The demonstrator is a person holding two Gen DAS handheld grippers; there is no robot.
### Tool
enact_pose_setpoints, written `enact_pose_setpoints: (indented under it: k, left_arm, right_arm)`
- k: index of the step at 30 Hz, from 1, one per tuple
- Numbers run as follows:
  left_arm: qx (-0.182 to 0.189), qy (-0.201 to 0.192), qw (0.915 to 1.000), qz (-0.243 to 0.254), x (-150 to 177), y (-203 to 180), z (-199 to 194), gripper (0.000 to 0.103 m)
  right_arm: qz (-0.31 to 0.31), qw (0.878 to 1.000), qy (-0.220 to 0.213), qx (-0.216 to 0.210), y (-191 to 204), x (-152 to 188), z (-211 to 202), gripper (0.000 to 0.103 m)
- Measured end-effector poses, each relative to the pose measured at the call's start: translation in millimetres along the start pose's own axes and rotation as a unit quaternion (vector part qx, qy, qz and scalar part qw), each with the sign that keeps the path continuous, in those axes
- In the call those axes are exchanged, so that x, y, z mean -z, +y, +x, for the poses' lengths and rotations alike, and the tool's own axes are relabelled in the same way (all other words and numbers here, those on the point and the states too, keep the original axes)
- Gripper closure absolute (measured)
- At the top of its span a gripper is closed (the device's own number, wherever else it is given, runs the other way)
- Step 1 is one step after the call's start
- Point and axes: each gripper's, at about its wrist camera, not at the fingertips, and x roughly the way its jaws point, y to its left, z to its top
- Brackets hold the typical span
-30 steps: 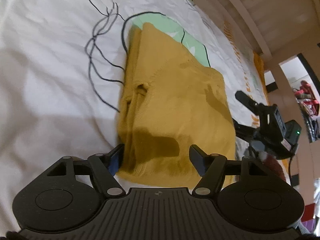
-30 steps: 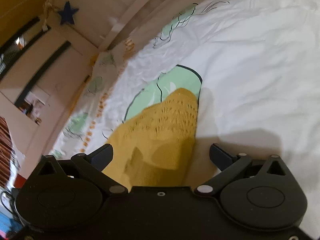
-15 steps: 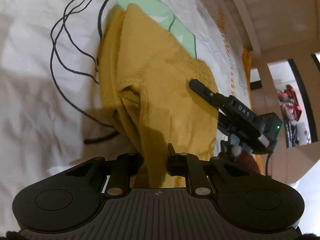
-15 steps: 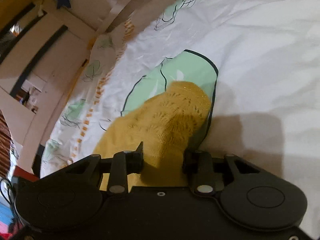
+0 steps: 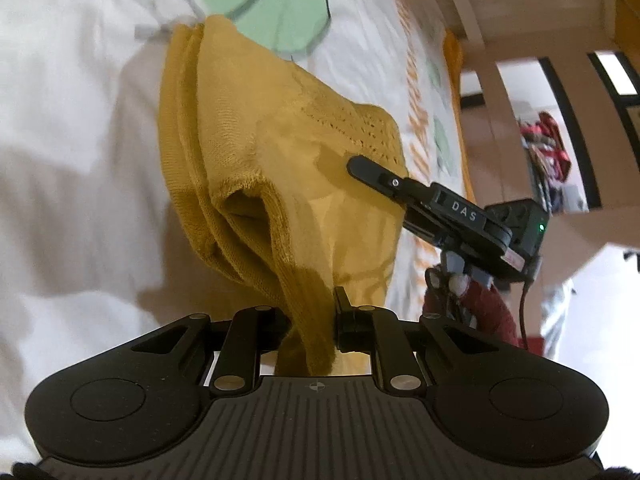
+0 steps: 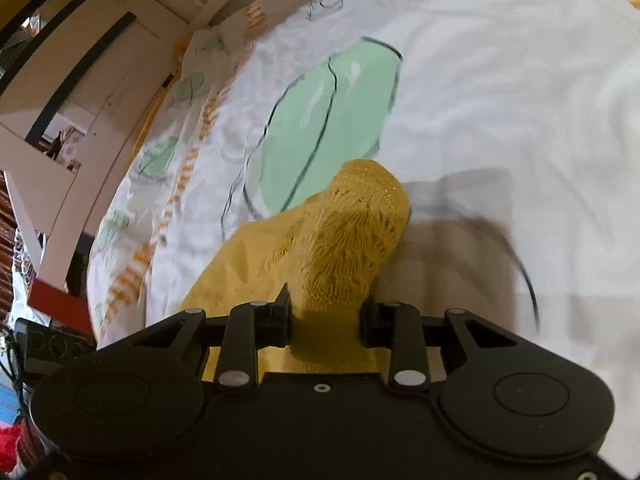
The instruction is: Fold small clothes
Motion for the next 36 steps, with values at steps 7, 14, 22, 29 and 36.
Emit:
enact_pose_setpoints:
  k: [7,14,22,29,36]
  left_arm:
    - [-0.055,-0.008,0.9981,0.024,63,-6,15,0.086]
    - [-0.125,-0.076,0.9874,0.062,91,-1,19,0.081]
    - [-0.173,-0.128,0.9687,0.124,101,-31,28,0.078]
    - [-0.198,-0.191,0.9390,0.207,136,-61,-9,0.074]
    - [-0.180,-0.251,0.9200,0.241,121,-91,-38,0.068]
  right_arm:
    - [0.011,1.000,-0.012,0.009,-2,55,-38,0.057]
    - [-0.038,0.992,-0.067,0.098,7,88,-51,0.039]
    - [-0.081,0.978,-0.108,0.160,5,111,-46,0.029]
    - [-0.091,0.973,-0.162,0.136,13,118,-78,0.007]
    - [-0.104,0.964,-0.200,0.140,21,114,-85,0.000]
